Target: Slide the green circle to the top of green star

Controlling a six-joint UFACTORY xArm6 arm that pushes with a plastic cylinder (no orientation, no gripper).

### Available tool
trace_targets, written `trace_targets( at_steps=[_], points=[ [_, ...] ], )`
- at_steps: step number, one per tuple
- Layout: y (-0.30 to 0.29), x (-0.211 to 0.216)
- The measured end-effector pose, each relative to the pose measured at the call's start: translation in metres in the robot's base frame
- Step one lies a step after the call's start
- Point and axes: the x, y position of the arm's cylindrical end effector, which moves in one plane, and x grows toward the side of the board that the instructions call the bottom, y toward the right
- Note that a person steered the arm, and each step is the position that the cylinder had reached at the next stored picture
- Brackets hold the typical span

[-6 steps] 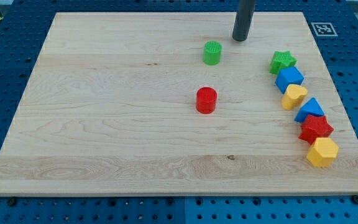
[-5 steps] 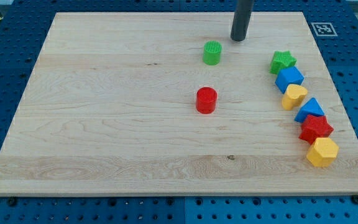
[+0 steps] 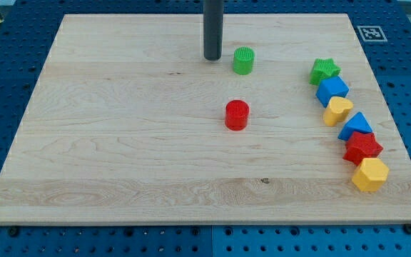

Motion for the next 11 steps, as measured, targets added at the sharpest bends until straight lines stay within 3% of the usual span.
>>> trace_targets(
  at_steps=[2,5,11],
  points=[
    [0.059,0.026],
    [0.072,-0.024],
    [0.124,-0.033]
  ],
)
